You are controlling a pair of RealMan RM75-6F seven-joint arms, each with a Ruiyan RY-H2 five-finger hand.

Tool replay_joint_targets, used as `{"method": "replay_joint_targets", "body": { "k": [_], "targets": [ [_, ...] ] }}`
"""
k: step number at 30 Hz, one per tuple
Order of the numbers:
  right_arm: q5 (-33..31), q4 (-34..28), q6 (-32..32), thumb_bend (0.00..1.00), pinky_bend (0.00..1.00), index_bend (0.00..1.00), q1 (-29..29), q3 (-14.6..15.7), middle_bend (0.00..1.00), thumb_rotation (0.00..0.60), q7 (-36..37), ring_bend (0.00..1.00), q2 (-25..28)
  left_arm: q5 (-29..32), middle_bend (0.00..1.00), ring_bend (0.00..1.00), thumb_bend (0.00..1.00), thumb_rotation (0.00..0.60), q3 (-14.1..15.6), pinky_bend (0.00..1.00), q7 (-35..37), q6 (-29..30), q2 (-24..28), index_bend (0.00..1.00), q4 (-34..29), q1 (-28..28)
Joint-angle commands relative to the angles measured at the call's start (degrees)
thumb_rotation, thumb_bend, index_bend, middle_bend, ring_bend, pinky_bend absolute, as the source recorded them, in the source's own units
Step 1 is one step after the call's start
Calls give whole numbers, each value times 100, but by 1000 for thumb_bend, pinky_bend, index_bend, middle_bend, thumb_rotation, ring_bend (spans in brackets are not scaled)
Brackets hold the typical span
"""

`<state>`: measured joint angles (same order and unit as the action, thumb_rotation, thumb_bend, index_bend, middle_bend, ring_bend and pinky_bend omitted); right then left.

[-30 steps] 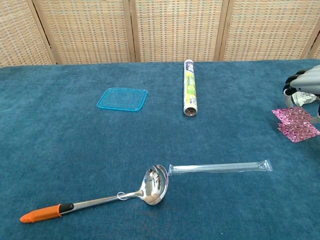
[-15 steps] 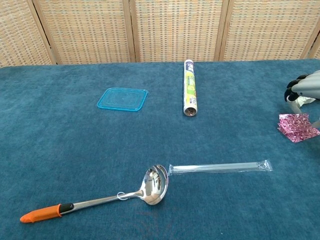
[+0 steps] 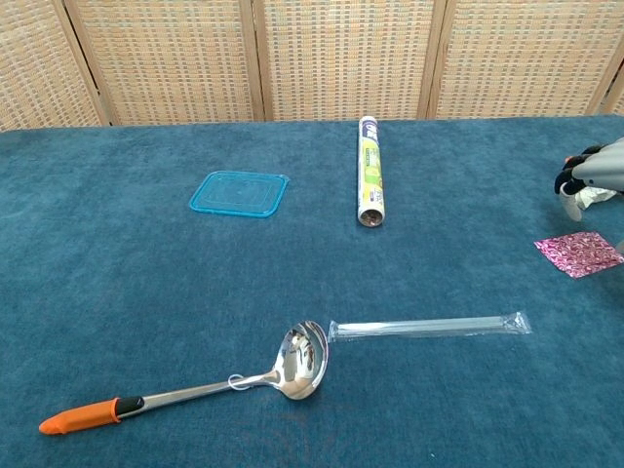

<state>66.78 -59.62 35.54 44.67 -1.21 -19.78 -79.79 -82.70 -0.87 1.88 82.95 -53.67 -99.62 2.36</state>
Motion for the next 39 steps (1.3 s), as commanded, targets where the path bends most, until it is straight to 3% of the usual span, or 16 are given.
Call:
{"method": "replay_joint_targets", "body": {
  "k": [1, 10, 24, 39],
  "targets": [
    [-5, 30, -11, 182, 0, 364, -8, -2, 148, 600, 9, 0, -5, 2, 0, 0, 0, 201, 2, 0, 4, 2, 3, 22, 3, -4],
    [-13, -210, 164, 158, 0, 346, -68, -97, 138, 600, 62, 0, 204, 10, 0, 0, 0, 200, -23, 0, 21, 14, 7, 22, 7, 3],
    [-97, -1783, 1891, 208, 0, 346, -894, -403, 148, 600, 180, 0, 1064, -33, 0, 0, 0, 201, -50, 0, 55, 163, -127, 23, 144, -46],
    [-7, -2900, 3564, 208, 0, 346, -2067, -264, 157, 600, 89, 0, 1481, -225, 0, 0, 0, 202, -28, 0, 148, 305, -426, 23, 439, -77]
  ]
}}
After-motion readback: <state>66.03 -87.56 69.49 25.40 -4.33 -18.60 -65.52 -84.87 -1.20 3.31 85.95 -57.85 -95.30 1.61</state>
